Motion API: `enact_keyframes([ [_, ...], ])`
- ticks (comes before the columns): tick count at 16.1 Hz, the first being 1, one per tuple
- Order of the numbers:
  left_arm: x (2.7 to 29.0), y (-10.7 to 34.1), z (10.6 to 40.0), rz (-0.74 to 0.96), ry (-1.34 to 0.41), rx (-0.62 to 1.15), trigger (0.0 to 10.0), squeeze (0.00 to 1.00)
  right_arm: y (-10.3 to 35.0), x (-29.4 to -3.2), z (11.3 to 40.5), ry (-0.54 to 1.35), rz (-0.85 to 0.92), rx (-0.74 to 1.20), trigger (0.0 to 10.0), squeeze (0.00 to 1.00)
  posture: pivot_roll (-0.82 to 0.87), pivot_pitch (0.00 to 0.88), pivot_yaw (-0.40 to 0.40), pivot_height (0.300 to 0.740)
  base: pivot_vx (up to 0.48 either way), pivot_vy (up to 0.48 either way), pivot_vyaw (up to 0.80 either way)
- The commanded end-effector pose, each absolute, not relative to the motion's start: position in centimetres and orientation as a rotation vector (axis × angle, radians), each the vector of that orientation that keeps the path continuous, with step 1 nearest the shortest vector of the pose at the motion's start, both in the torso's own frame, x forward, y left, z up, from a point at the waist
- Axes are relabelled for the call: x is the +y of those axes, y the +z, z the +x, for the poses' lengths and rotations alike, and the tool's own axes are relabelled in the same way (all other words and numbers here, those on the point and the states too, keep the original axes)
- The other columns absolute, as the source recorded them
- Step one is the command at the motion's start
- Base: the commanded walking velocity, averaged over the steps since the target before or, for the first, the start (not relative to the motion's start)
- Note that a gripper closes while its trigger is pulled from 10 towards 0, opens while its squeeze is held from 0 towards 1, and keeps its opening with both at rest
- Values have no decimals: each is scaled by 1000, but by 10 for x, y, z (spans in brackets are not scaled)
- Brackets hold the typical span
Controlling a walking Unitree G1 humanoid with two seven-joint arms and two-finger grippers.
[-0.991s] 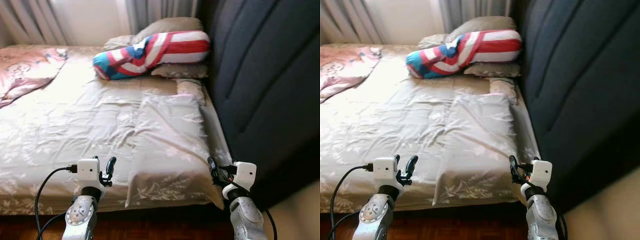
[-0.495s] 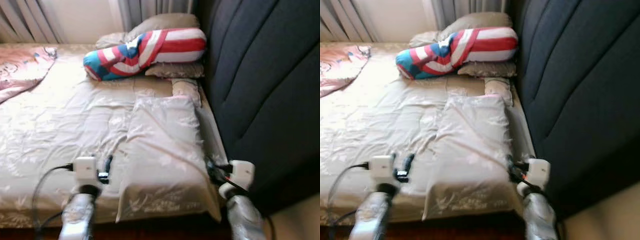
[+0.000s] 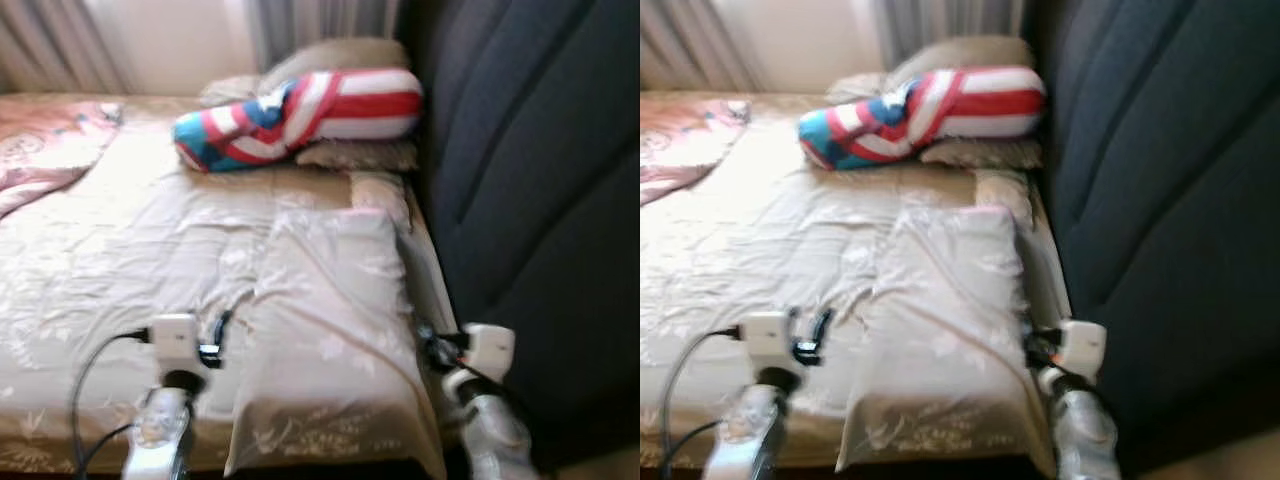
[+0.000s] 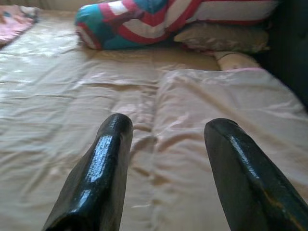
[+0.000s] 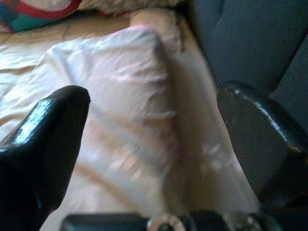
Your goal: Clean up the room
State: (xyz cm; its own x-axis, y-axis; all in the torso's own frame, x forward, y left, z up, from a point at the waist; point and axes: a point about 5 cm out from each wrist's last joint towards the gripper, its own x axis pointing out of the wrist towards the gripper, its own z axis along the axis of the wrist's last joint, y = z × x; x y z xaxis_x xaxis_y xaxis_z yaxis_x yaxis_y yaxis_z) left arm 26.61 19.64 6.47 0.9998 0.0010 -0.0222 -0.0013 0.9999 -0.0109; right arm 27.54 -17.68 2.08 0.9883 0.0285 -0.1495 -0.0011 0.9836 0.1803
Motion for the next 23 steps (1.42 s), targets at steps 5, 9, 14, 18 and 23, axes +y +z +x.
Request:
enact_keyframes([
  [5, 205, 68, 266, 6, 18, 19, 10000, 0, 21, -169, 276, 27, 200, 152, 10000, 0, 44, 102, -63, 740, 256, 0, 0],
  [9, 206, 69, 267, 9, 20, 15, 10000, 0, 21, -168, 276, 29, 201, 156, 10000, 0, 47, 105, -65, 740, 257, 0, 0],
  [14, 206, 69, 266, 6, 18, 15, 10000, 0, 18, -166, 274, 42, 202, 171, 10000, 0, 45, 105, -63, 740, 0, 0, 0],
  [18, 205, 71, 270, 3, 10, 14, 10000, 0, 18, -165, 273, 46, 203, 172, 10000, 0, 43, 102, -58, 740, 0, 0, 0],
  [23, 205, 70, 269, -2, 12, 16, 10000, 0, 17, -165, 273, 49, 208, 176, 10000, 0, 43, 90, -53, 740, 0, 0, 0],
])
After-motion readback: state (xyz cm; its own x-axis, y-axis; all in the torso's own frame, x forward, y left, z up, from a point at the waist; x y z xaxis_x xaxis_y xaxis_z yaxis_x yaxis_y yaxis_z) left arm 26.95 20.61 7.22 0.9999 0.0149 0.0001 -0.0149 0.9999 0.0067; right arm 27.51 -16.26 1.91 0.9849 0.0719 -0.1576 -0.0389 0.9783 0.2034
